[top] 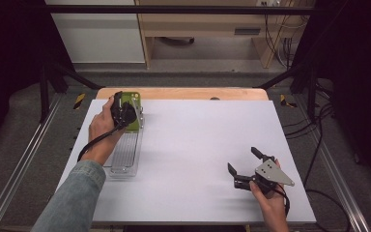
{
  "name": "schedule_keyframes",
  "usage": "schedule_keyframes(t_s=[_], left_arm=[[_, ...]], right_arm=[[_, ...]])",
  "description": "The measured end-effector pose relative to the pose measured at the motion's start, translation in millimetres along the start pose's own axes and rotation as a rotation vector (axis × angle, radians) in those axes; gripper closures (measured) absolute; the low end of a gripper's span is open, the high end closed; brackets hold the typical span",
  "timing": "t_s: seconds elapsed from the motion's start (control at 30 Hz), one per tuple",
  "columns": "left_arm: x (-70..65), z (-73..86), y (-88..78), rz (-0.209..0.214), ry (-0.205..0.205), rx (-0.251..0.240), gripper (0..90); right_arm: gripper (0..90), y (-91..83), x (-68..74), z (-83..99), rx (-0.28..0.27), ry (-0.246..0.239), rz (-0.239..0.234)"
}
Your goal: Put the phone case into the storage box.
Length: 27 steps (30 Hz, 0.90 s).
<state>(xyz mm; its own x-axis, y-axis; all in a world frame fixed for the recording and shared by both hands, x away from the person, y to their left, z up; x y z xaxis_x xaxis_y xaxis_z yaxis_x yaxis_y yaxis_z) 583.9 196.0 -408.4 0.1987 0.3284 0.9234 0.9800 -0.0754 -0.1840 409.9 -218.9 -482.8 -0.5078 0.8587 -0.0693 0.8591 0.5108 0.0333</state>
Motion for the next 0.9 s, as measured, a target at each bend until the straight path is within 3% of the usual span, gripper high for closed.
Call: schedule_keyframes(t_s=[0.27,0.57,0.9], left_arm=[[2.5,-4.2,-3.9,0.005,-0.049,0.002,37.4],[-2.4,-1.0,-6.6,0.017,-0.040,0.013,23.7],[-7.0,0.4,-15.4,0.051,-0.046,0.032,15.8]], right_arm=[[3.3,-0.6,-0.7,-0.5,-0.002,0.004,0.002],[3.2,-0.5,-0.6,-0.5,-0.002,0.001,0.001],[3.2,-0.3,0.2,-0.3,0.001,-0.003,-0.001]])
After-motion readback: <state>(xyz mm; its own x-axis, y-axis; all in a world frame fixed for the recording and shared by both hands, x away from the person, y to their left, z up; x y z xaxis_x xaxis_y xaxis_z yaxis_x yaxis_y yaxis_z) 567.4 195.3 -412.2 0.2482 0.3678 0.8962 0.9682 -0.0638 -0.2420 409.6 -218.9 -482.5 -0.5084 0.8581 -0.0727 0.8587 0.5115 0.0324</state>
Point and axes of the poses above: each handheld gripper's, and its own axes: y roughly forward along the jaws, z roughly out of its underside, x roughly to its left, the point moved 1 cm from there along y, roughly forward along the jaws, and after that the axes turned 11 degrees about -x, right-handed, at the moved point
